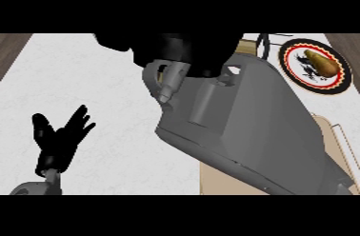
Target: Pick the cupcake from the tray and place it in the tiered shelf
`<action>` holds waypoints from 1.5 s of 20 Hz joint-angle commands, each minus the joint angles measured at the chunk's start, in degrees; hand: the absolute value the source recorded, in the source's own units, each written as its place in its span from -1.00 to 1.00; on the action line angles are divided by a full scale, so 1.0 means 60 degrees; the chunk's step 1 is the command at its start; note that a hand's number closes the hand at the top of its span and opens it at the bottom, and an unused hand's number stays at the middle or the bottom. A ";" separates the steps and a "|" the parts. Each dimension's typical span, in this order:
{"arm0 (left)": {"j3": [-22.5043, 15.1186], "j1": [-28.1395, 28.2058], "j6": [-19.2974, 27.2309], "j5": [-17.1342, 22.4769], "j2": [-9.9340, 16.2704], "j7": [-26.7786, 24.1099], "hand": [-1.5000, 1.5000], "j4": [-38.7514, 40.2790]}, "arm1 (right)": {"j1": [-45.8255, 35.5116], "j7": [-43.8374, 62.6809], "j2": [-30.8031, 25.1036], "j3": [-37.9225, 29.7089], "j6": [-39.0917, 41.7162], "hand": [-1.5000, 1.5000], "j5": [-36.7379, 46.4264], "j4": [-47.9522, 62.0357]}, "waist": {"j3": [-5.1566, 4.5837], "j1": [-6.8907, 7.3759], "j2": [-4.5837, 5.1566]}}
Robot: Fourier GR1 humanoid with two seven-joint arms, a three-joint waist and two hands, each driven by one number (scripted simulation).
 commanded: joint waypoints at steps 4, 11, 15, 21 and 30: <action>-0.0010 0.0298 -0.0148 0.0021 -0.0104 -0.0022 0.00 -0.0073 | -0.1022 0.0362 -0.0373 -0.1671 0.0750 1.00 -0.0199 0.1579 | -0.0030 0.0045 0.0083; 0.0052 -0.0228 0.0143 -0.0214 -0.0309 0.0216 0.00 0.0311 | -0.1303 -0.0826 -0.0634 -0.2279 0.1342 1.00 -0.0637 0.2879 | -0.0031 0.0009 0.0106; 0.0300 -0.0018 -0.0127 -0.0074 0.0021 0.0454 0.00 -0.0076 | -0.0492 -0.1539 -0.0791 -0.2255 0.0967 1.00 -0.0492 0.2934 | -0.0024 0.0004 0.0092; 0.0452 0.0077 -0.0666 -0.0072 -0.0051 -0.0425 0.00 0.0566 | -0.0621 -0.2769 -0.1082 -0.2561 0.0315 1.00 -0.0250 0.4407 | -0.0031 0.0051 0.0131; 0.0141 -0.0237 -0.0095 -0.0497 -0.0442 0.0572 0.00 -0.0215 | -0.1108 -0.3802 -0.1286 -0.2829 -0.0138 1.00 -0.0001 0.5704 | -0.0025 0.0072 0.0112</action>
